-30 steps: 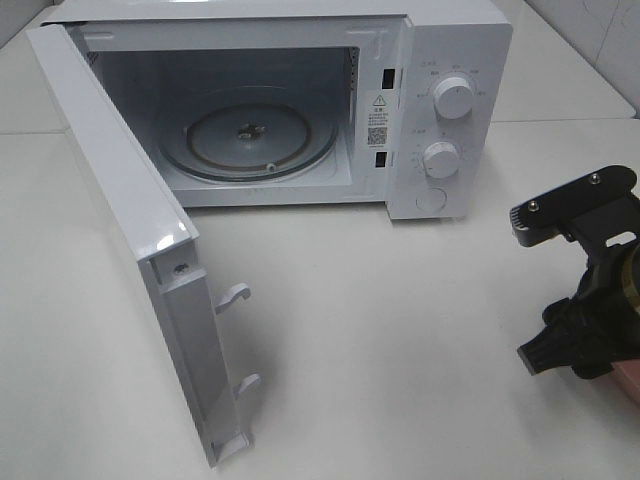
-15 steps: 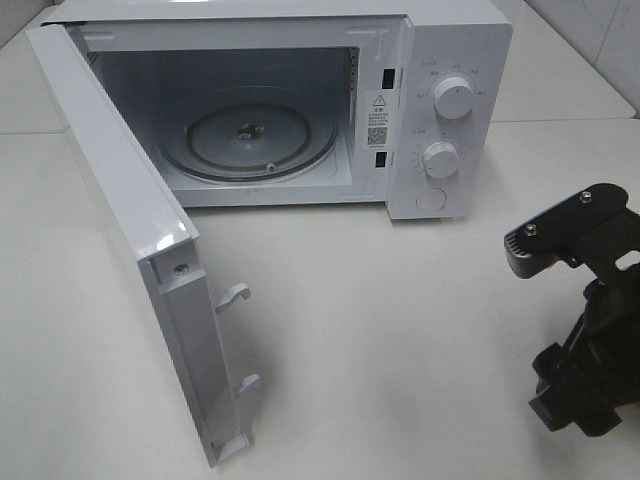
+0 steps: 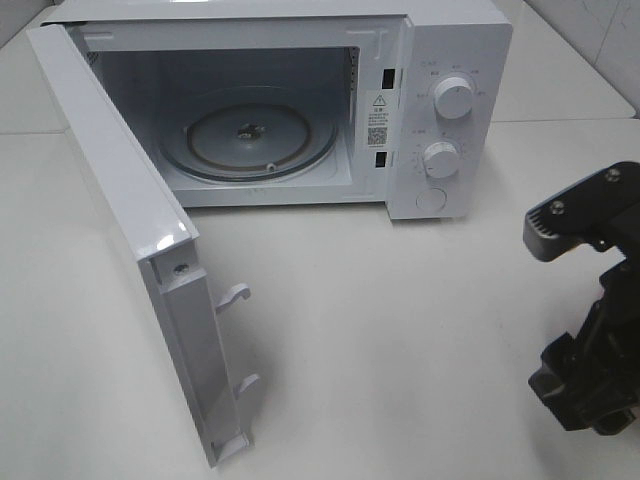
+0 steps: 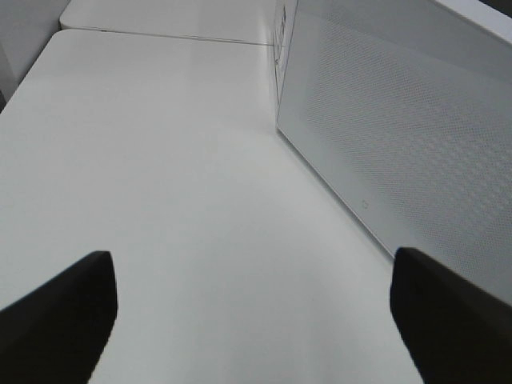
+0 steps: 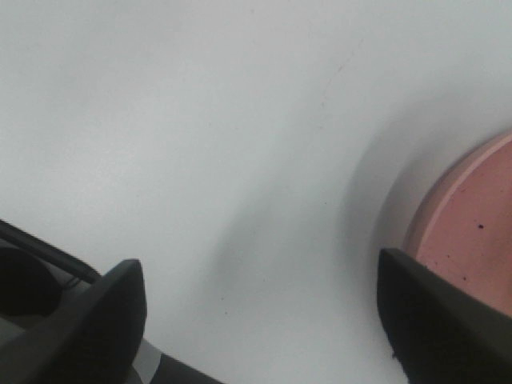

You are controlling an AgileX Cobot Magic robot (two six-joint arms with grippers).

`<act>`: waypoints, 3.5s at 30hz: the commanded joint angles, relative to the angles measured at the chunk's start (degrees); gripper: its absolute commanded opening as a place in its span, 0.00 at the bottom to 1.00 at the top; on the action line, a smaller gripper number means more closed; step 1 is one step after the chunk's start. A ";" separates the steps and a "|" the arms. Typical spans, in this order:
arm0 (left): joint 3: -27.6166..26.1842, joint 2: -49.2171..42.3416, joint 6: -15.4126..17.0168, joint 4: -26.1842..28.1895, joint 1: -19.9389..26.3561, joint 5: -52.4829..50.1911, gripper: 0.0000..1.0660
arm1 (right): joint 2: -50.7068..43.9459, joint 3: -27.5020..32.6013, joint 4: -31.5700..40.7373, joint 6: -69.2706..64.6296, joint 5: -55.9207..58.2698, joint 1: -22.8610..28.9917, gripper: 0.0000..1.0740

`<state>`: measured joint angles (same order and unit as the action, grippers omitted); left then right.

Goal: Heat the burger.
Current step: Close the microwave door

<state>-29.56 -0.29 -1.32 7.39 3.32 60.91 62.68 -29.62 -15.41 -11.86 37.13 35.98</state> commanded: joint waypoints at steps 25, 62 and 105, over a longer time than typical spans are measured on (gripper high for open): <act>0.06 -0.34 -0.06 0.29 0.00 0.34 0.79 | -35.29 -0.40 12.09 7.16 17.99 -21.77 0.71; 0.06 -0.29 -0.06 0.34 0.00 0.34 0.79 | -64.57 1.60 9.97 7.16 18.05 -29.39 0.65; -1.49 -0.29 0.23 2.18 0.00 -1.60 0.79 | -64.57 1.55 9.97 7.16 18.05 -29.39 0.65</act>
<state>-30.14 -0.29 -1.32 8.82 3.32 60.62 -0.29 -28.07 -5.04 -5.39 55.35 6.93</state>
